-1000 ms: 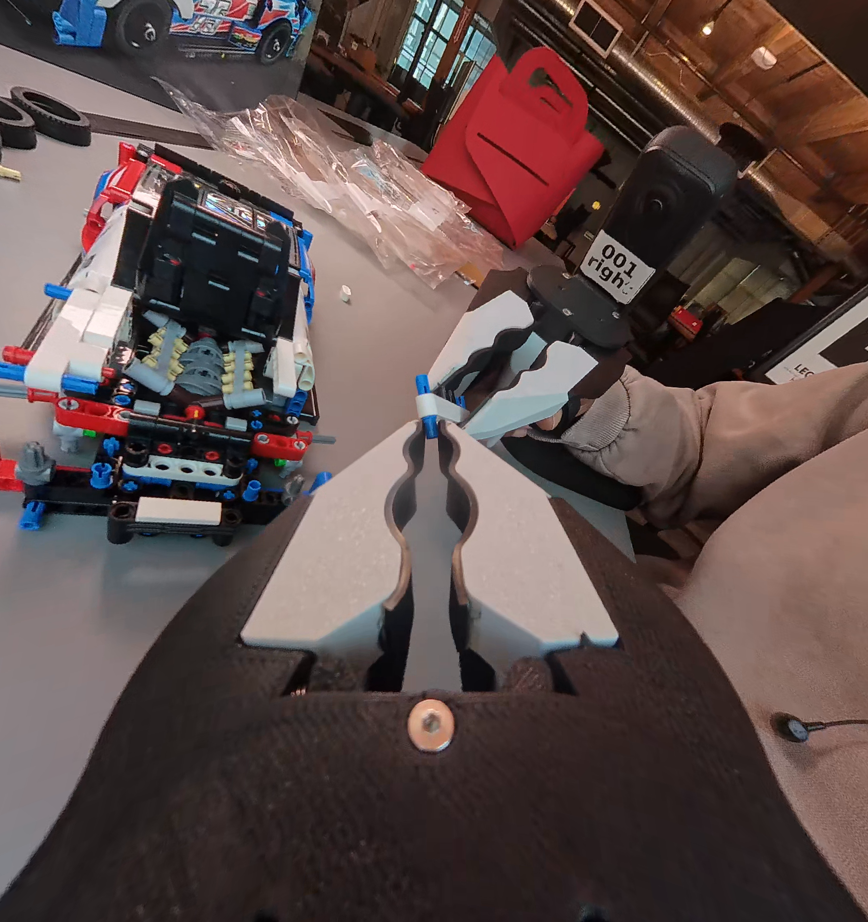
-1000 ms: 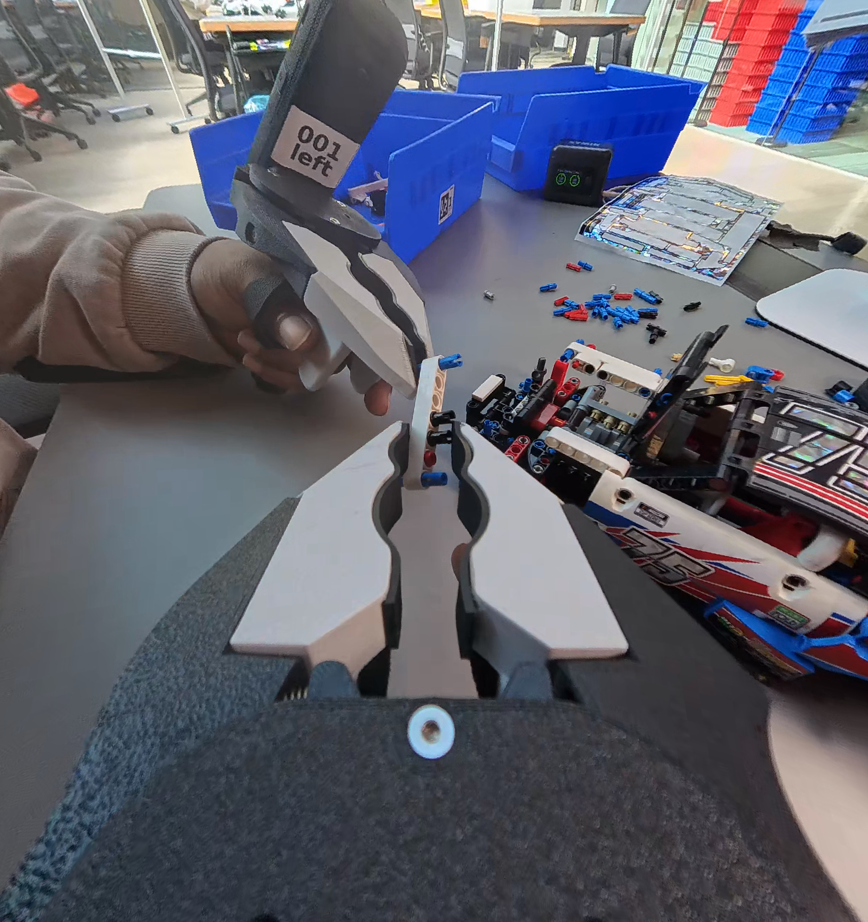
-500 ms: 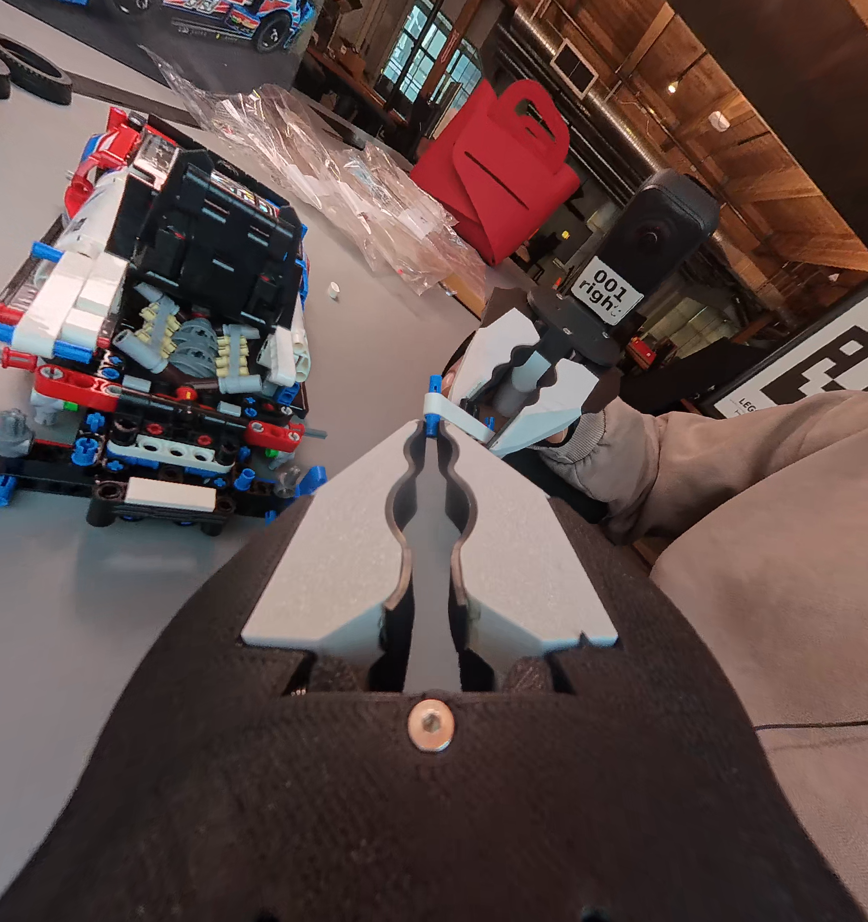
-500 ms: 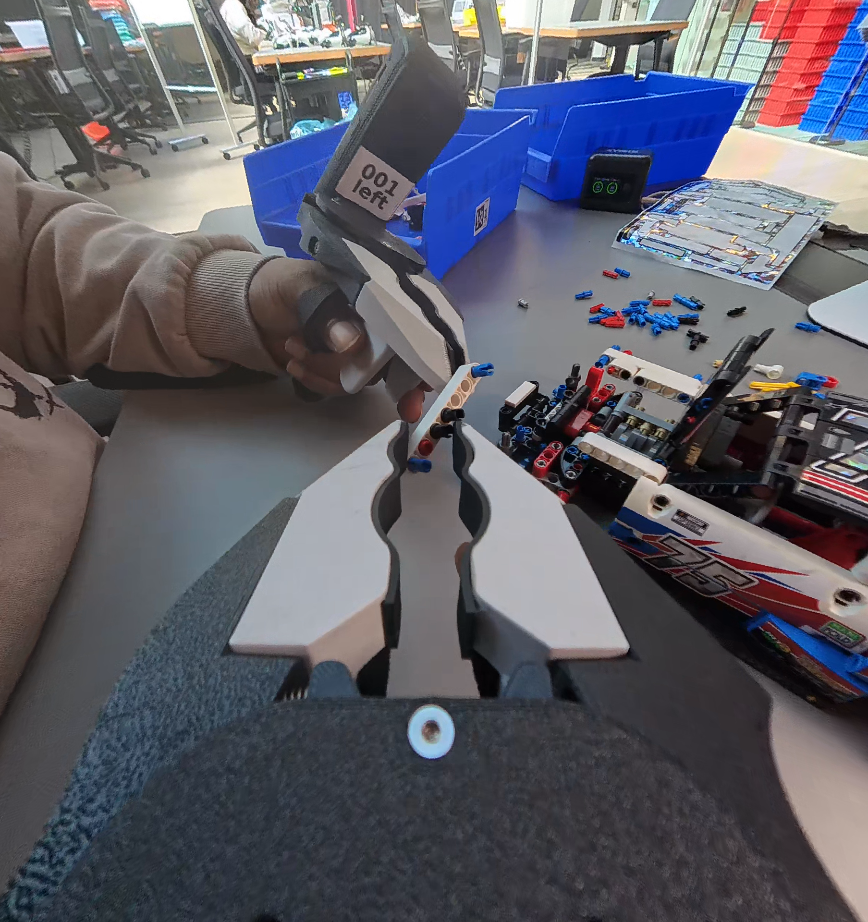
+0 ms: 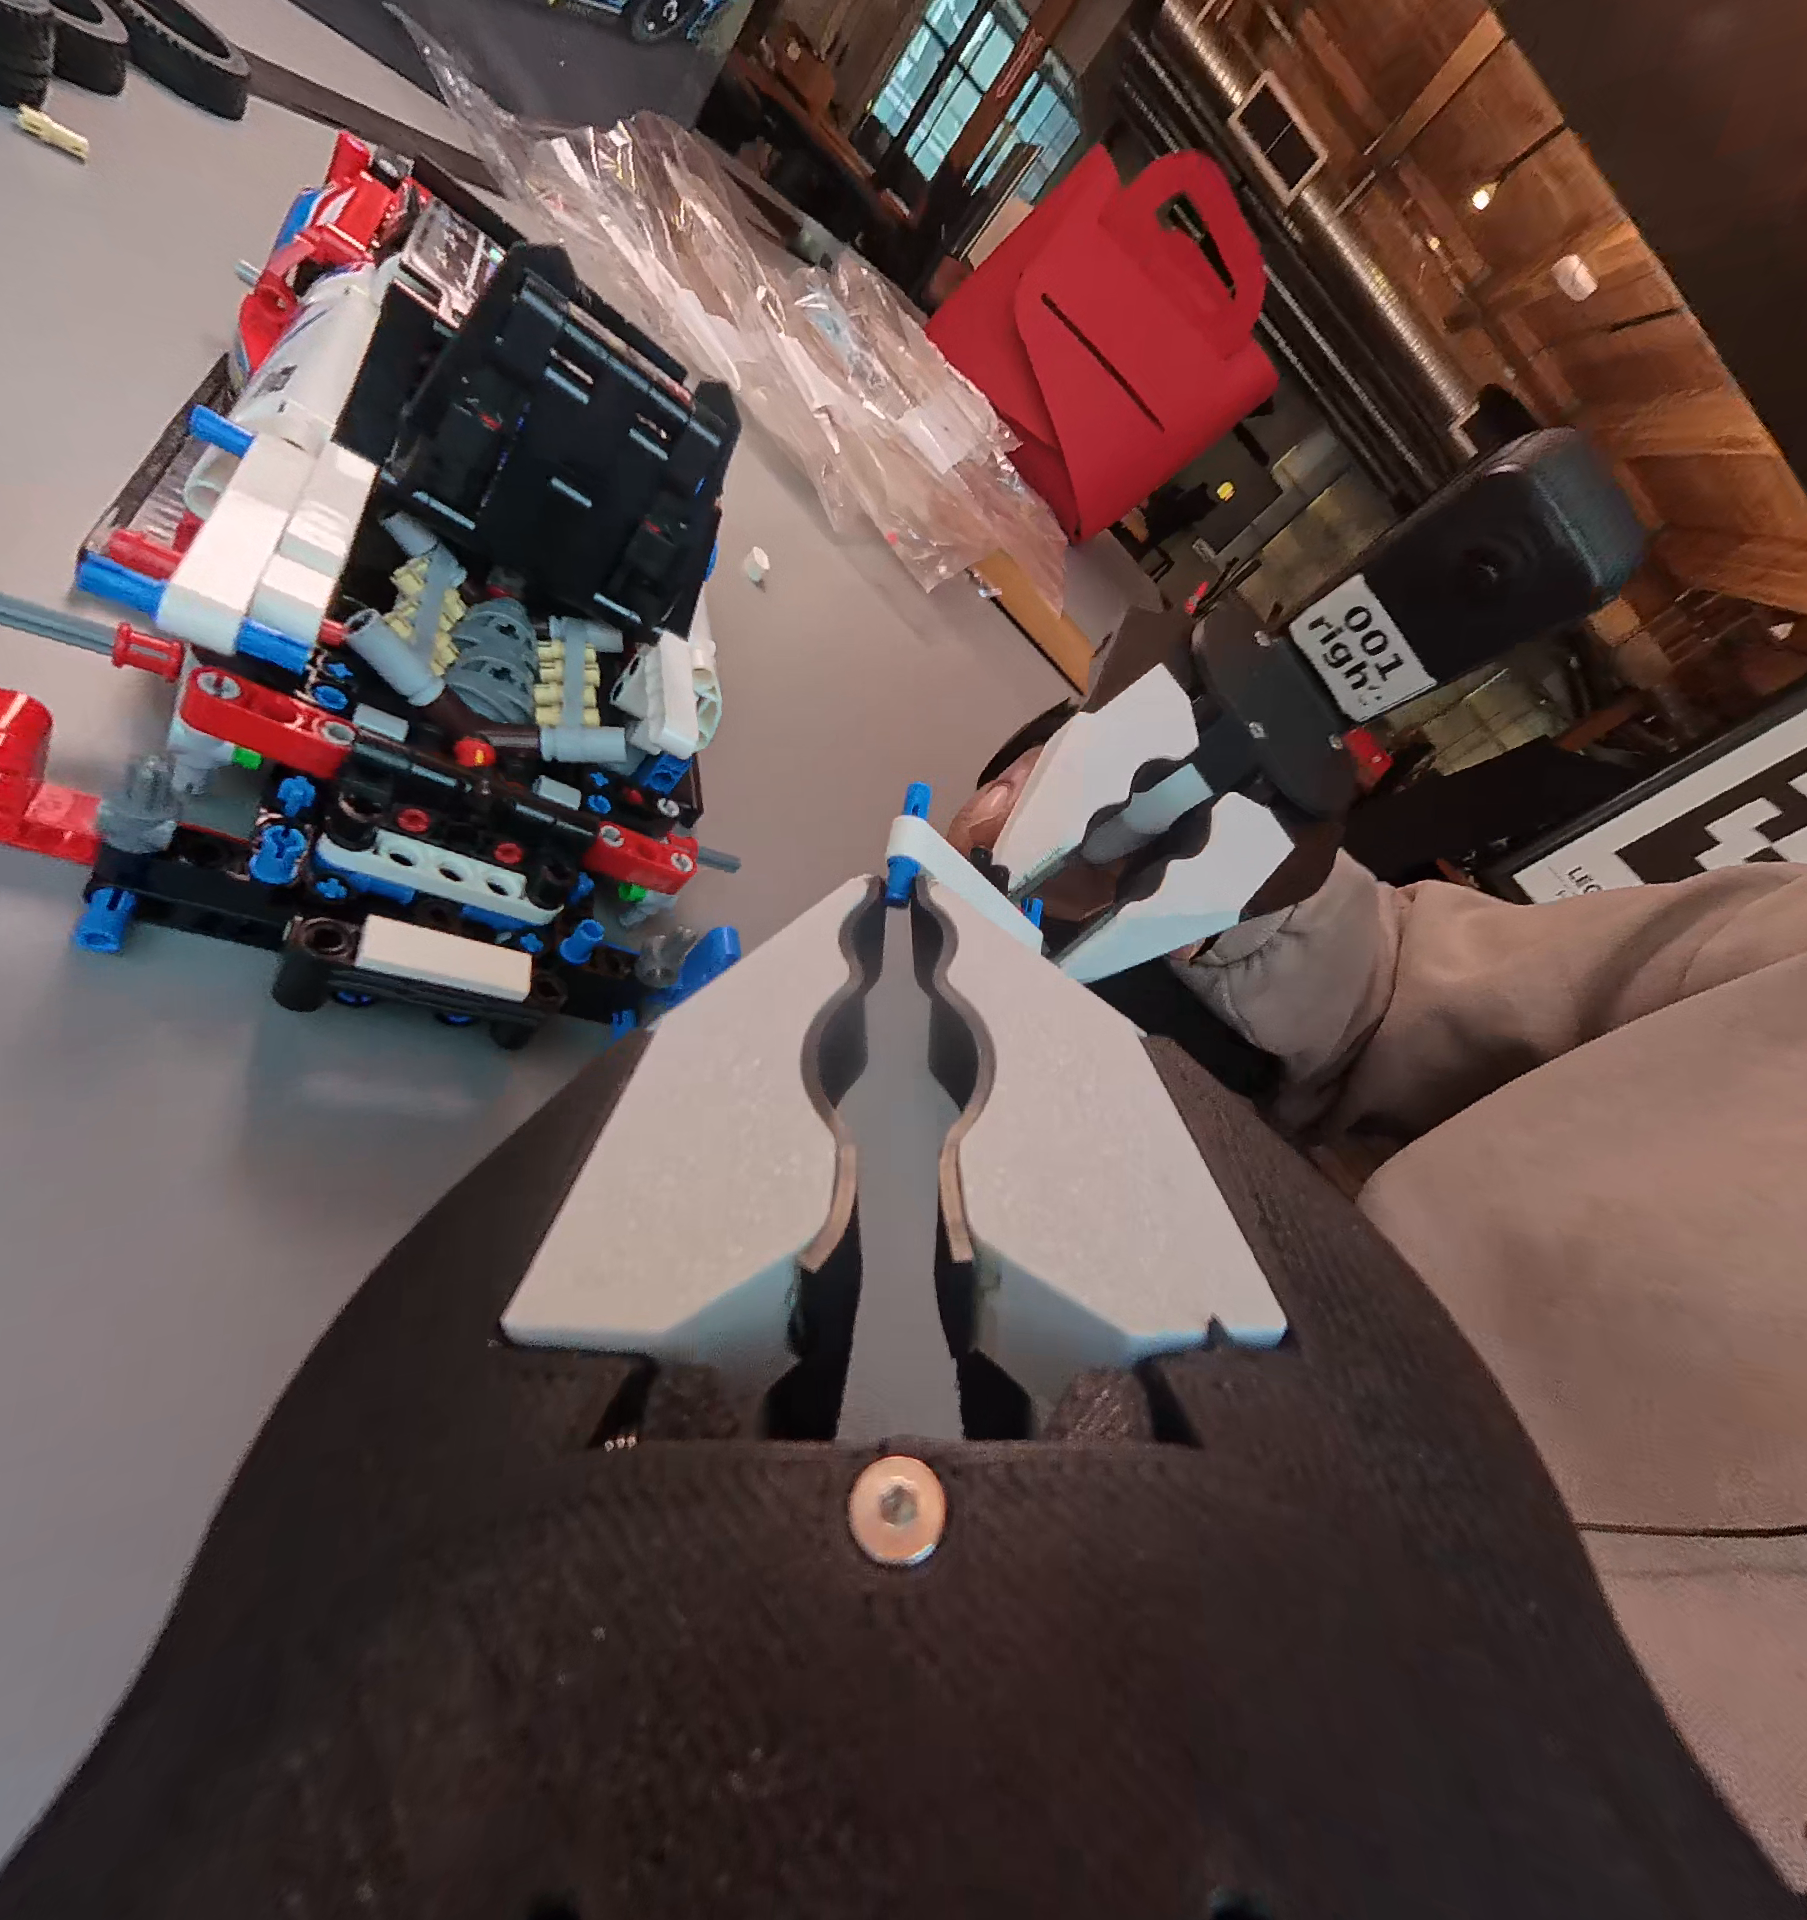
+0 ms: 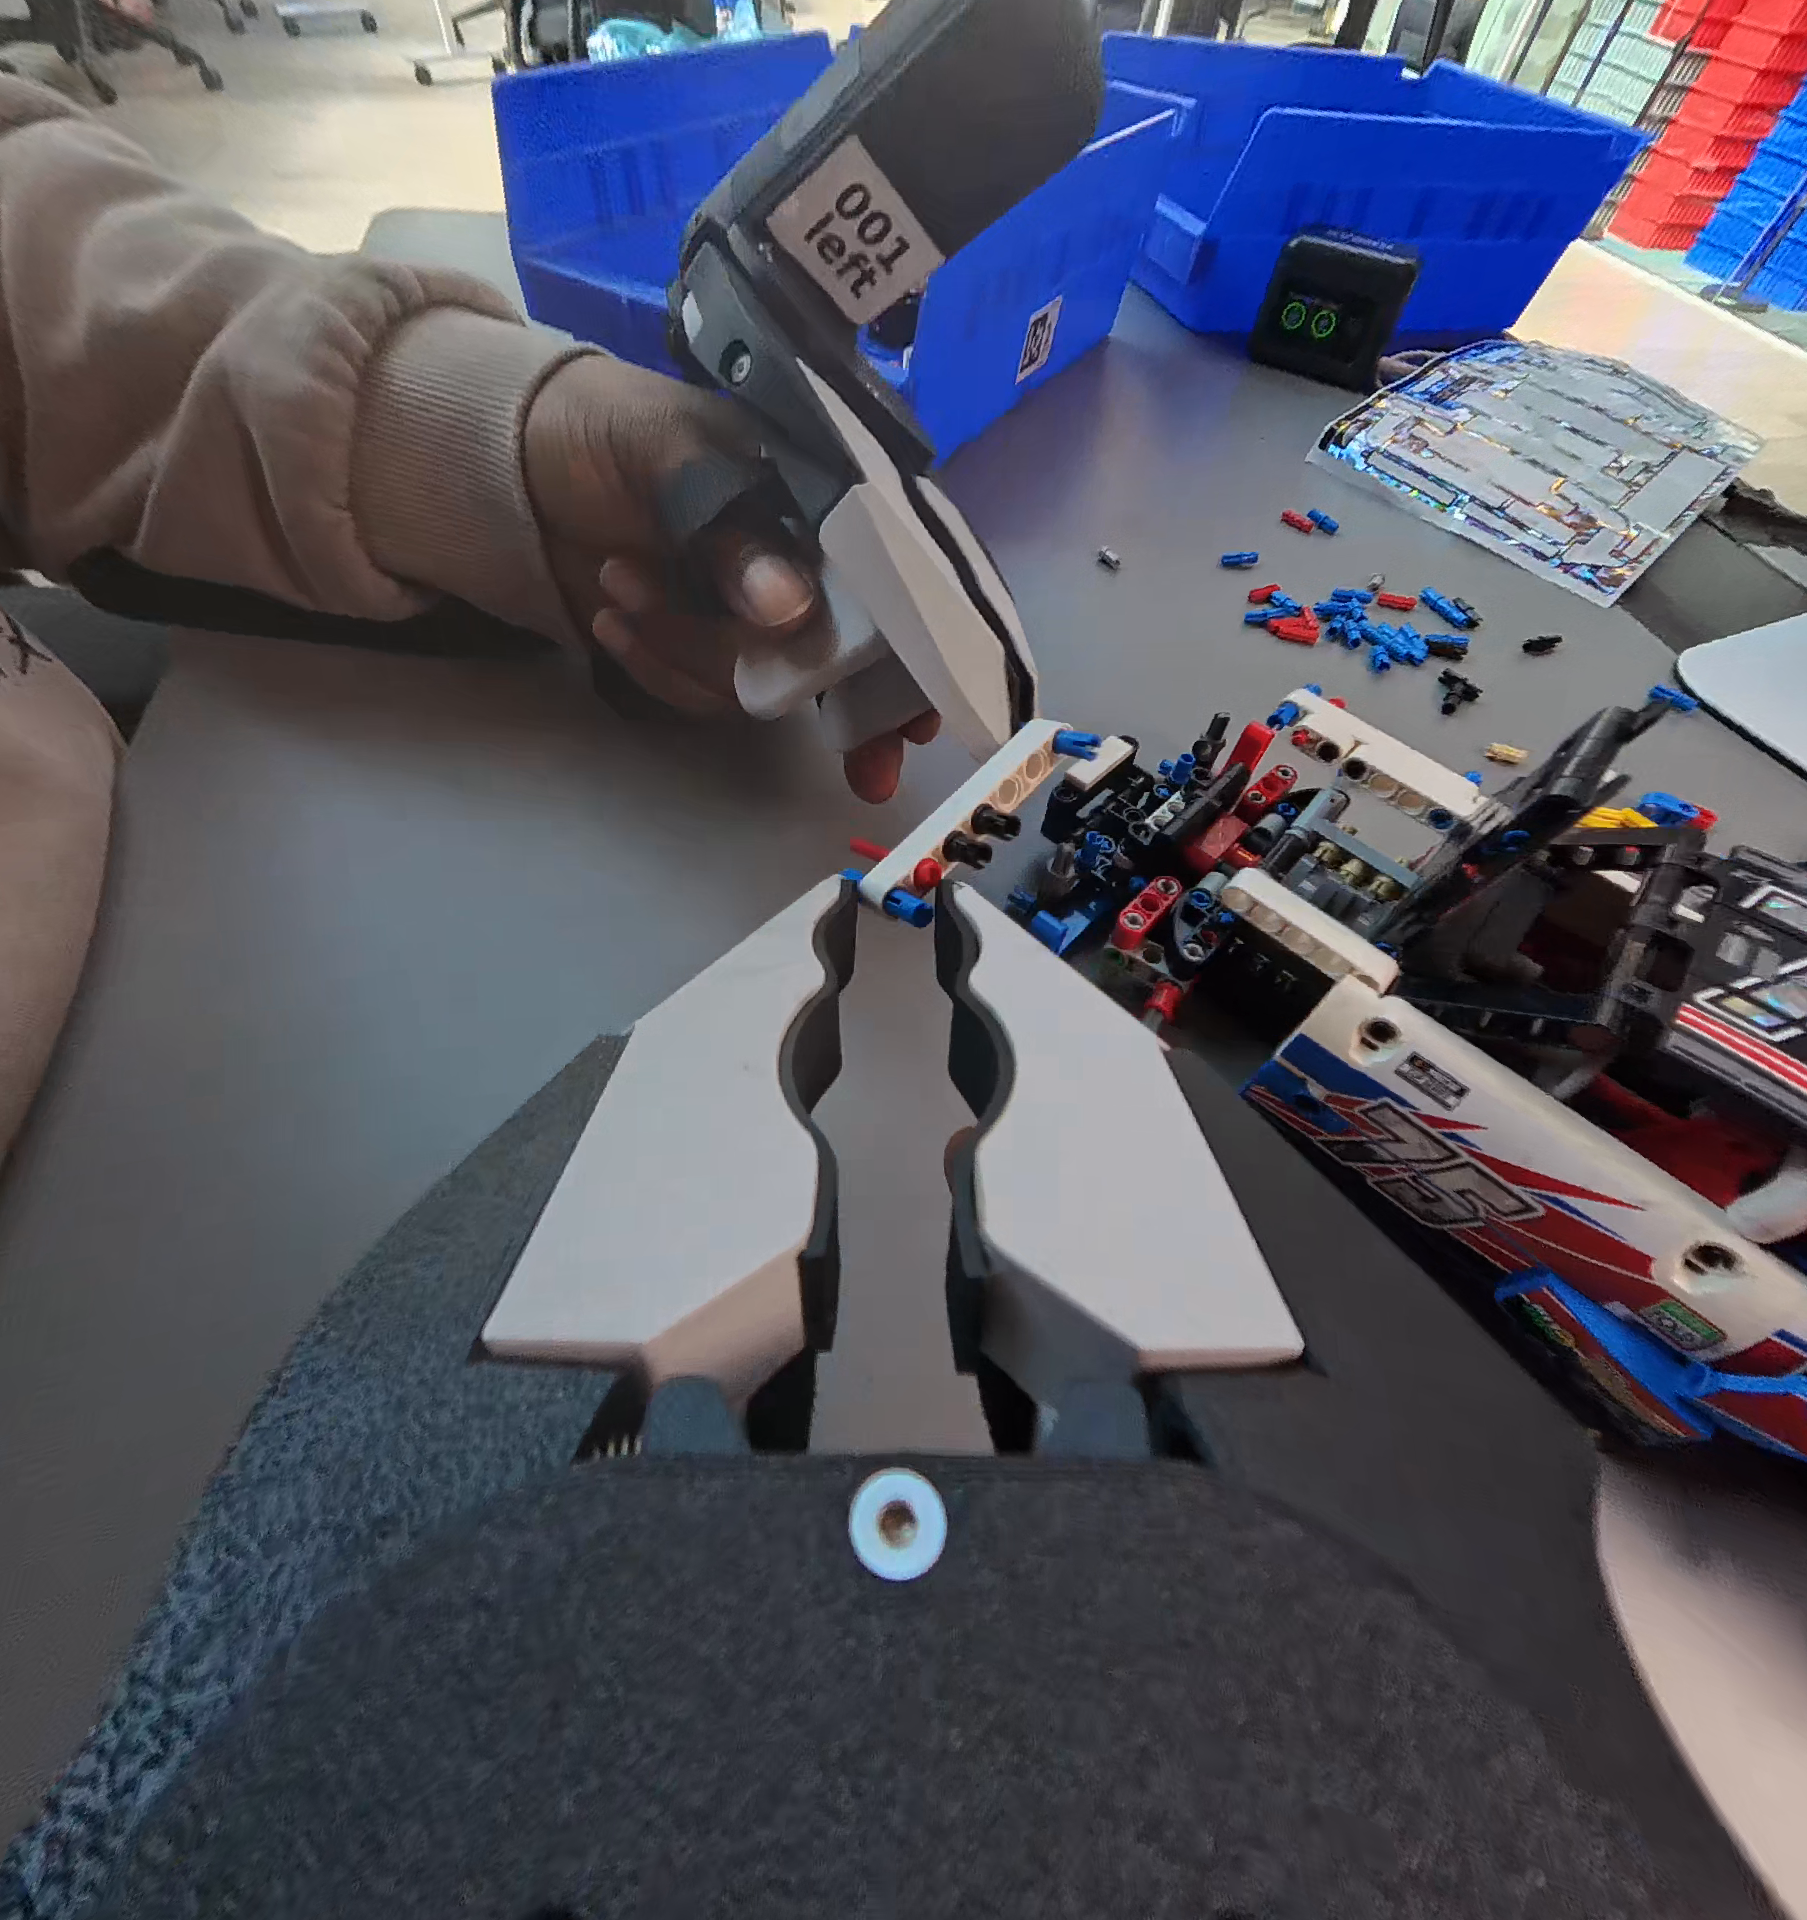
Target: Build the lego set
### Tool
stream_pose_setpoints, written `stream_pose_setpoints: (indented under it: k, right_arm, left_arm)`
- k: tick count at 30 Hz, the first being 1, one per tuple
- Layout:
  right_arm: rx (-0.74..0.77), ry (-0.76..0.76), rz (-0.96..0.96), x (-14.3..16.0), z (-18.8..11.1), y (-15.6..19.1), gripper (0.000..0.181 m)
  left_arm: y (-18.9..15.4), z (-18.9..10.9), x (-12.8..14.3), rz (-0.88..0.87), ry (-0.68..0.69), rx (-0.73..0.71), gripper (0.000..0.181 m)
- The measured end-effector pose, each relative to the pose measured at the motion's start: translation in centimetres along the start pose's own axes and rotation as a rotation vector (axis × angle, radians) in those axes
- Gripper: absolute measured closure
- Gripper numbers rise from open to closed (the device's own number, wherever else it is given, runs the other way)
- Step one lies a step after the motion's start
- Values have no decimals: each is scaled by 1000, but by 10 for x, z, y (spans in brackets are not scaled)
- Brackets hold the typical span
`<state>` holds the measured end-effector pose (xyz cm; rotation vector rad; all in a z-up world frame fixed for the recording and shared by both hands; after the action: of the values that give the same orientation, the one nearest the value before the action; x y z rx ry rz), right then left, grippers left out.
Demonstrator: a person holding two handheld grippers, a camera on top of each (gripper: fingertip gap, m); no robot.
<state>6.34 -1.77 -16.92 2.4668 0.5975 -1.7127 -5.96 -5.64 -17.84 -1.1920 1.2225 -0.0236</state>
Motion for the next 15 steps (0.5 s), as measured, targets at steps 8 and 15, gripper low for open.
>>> stream_pose_setpoints:
  k: [8, 15]
  right_arm:
    - [-298, 259, -208, 23, 12, 53, 163]
    - [-241, 211, -58, 20, -39, 4, 161]
  left_arm:
    - [-5, 17, 37, 203, 384, -42, 180]
    - [-10, 29, 43, 471, 460, -102, 179]
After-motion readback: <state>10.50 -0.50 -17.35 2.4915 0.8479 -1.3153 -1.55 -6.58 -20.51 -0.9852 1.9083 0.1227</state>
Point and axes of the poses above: each gripper's, where its closed fingertips meet, z out along the fingers, x out of its underside, y = z × x across the jaws, the point moved 6 cm from there along -z, back along the fingers, and after that the axes turned 4 degrees about -z, right-handed, at the moved point
